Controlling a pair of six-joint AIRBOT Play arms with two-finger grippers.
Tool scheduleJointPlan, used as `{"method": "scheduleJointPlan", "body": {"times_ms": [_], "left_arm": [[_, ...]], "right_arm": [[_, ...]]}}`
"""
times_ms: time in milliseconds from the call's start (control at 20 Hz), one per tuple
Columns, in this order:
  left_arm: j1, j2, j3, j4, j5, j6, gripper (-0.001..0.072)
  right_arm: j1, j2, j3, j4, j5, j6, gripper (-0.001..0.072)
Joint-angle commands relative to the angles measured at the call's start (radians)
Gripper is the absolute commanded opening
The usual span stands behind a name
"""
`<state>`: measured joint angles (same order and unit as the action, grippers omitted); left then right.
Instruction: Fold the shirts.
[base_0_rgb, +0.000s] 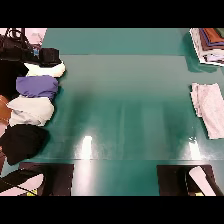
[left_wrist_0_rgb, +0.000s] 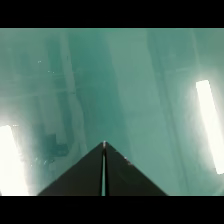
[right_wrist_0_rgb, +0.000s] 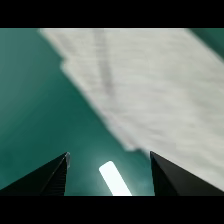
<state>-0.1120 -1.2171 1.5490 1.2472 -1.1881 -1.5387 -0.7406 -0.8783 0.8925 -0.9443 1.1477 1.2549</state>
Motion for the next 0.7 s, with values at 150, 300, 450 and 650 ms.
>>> {"method": "scheduleJointPlan", "body": {"times_ms": [150, 300, 450, 650], "left_arm": [[0.000, 0.000, 0.000, -0.002, 0.043, 0.001, 0.0023], [0.000, 0.000, 0.000, -0.002, 0.055, 0.001, 0.0023], [0.000, 0.000, 0.000, -0.002, 0.055, 0.001, 0.0023], [0.000, 0.000, 0.000, -0.002, 0.055, 0.001, 0.0023]], "right_arm": [[0.572, 0.056, 0.023, 0.080, -0.043, 0.003, 0.0478], [0.786, 0.055, 0.023, 0.079, -0.116, 0.002, 0.0057], [0.903, 0.055, 0.023, 0.079, -0.151, 0.002, 0.0010], [0.932, 0.055, 0.023, 0.080, -0.150, 0.010, 0.0010]]}}
